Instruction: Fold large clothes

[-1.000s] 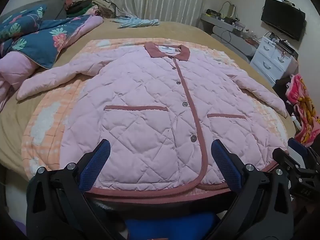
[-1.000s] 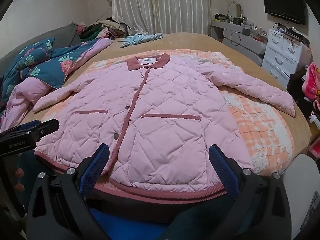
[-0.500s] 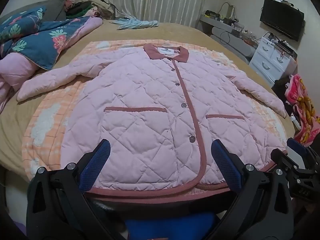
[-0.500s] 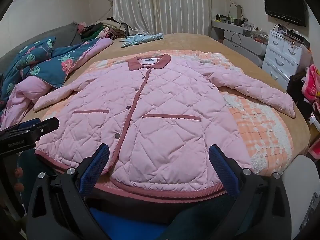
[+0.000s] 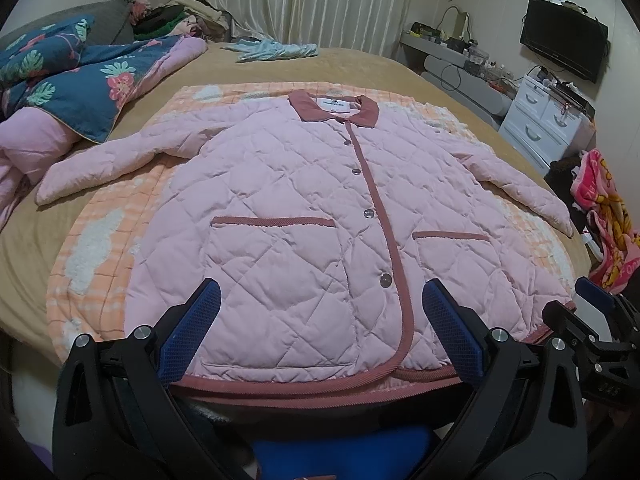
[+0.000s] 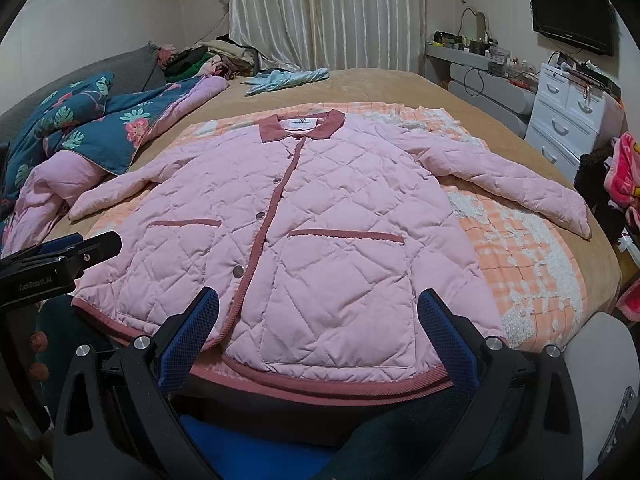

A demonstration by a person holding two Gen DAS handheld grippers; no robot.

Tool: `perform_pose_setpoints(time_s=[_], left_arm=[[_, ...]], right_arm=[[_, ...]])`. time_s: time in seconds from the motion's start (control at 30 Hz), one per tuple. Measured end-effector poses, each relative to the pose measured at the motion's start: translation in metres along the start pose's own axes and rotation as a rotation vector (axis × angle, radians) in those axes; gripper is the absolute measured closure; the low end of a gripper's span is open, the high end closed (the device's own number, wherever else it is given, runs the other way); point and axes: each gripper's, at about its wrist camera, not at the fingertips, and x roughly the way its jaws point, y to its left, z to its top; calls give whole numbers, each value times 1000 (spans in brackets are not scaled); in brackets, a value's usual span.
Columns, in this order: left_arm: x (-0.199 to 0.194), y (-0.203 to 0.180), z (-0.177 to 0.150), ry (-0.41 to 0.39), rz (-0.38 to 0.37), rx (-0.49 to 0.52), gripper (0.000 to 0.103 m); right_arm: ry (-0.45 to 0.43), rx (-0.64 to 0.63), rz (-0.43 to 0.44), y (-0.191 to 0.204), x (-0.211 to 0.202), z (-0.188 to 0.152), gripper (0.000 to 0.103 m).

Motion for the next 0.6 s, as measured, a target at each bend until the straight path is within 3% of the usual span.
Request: perform_pose_setpoints(time_s=[0.6], left_arm=[[-2,-1,3,2,-8,-1,8]], right_arm=[[-5,-10,-5,4,-3,1,4]])
